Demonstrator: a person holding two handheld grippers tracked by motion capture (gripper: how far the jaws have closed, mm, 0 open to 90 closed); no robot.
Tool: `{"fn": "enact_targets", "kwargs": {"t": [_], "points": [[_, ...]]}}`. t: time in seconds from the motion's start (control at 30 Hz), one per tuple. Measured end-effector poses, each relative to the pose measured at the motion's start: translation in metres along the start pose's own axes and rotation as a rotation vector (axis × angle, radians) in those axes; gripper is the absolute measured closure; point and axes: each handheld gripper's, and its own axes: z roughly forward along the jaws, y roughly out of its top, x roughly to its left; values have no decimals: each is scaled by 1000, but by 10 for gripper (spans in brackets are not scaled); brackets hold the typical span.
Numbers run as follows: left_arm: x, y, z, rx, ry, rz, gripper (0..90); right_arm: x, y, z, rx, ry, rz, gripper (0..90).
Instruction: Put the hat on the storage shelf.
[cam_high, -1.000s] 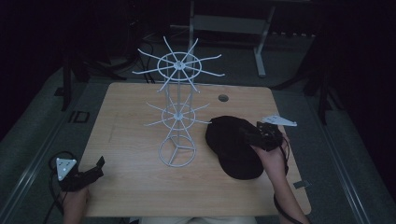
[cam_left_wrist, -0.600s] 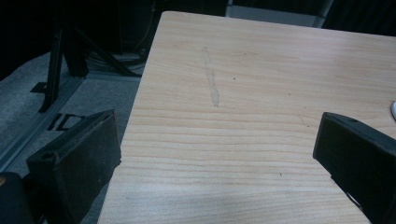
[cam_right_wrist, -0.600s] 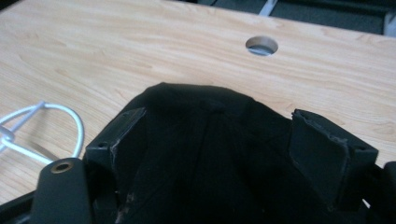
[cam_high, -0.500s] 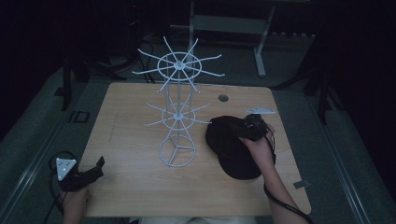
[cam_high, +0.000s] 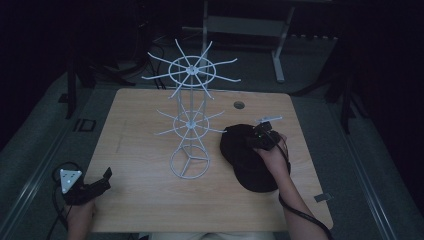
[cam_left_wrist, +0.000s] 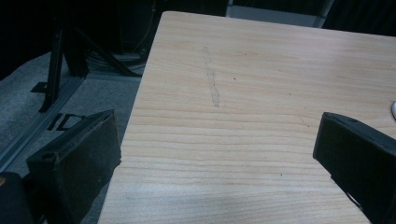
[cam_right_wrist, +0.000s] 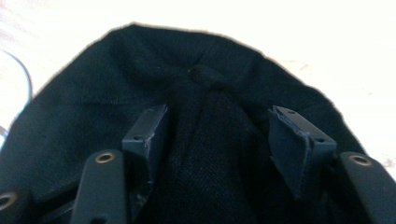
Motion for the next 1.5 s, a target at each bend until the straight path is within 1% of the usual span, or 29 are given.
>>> {"fn": "enact_targets", "kwargs": {"t": [0.03, 0.07, 0.1, 0.17, 0.23, 0.27, 0.33, 0.47, 0.6, 0.73, 0.9, 1.2, 1.27, 1.4, 1.5], "points": [[0, 0, 0, 0, 0, 0, 14, 0, 0, 1, 11, 10, -5, 495], [0, 0, 0, 0, -1, 0, 14, 0, 0, 1, 16, 30, -3, 565], [0, 0, 0, 0, -1, 1, 14, 0, 0, 2, 23, 46, -3, 596], [0, 0, 0, 0, -1, 0, 14, 0, 0, 3, 35, 48, -7, 719], [0, 0, 0, 0, 0, 1, 14, 0, -1, 2, 29, 50, 0, 795], [0, 0, 0, 0, 0, 1, 14, 0, -2, 1, 21, 50, 3, 813], [0, 0, 0, 0, 1, 0, 14, 1, -3, -2, 8, 50, -7, 826], [0, 0, 0, 0, 1, 1, 14, 0, -4, -10, -38, 51, 0, 838], [0, 0, 0, 0, 1, -1, 14, -1, -4, -22, -94, 31, -7, 840], [0, 0, 0, 0, 1, -2, 14, -2, -4, -36, -143, -6, -13, 841], [0, 0, 0, -1, 2, -1, 14, -9, -8, -48, -174, -13, 0, 842], [0, 0, 0, 1, 3, -1, 14, -23, -19, -72, -240, -14, 45, 843], [0, 0, 0, 1, 3, -1, 14, -25, -20, -76, -247, -10, 46, 843], [0, 0, 0, 1, 4, -1, 14, -29, -25, -95, -296, -3, 53, 843], [0, 0, 0, 1, 3, -1, 14, -31, -25, -108, -322, 15, 57, 843]]}}
